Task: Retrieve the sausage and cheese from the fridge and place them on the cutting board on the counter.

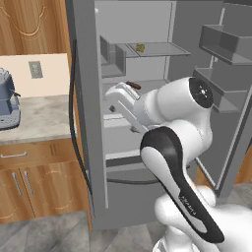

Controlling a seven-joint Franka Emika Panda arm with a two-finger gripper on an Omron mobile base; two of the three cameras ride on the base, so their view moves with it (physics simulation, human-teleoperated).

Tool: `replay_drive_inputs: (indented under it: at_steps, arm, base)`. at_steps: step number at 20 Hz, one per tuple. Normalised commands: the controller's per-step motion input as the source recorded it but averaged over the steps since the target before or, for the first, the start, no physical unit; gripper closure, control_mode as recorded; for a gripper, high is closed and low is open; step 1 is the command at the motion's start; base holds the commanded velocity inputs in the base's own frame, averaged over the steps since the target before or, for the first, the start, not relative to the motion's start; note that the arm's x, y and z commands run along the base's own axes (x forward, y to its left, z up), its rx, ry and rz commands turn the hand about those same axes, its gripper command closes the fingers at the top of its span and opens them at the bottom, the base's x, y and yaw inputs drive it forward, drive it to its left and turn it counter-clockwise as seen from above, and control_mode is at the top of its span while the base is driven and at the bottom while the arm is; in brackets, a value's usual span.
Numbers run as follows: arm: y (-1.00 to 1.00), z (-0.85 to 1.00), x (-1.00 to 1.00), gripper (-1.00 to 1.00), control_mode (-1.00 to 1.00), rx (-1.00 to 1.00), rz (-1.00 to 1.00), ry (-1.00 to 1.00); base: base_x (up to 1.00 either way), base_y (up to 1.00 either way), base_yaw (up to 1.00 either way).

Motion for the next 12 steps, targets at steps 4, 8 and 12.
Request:
replay_drive_inputs:
  at_steps: [4,8,12]
  arm:
    - [-1.0,-0.06,0.0,-1.0,-1.0,-0.53,0.08,0.0]
    - [-1.0,-0.22,-0.1,-1.0,-1.0,-0.52,0.12,0.0]
    - [-1.0,-0.54,-0.1,-1.0,-1.0,-0.5,0.07,0.06]
  base:
    - [0.0,0.0,0.0]
    - [0.0,0.0,0.0]
    - [0.0,0.0,0.0]
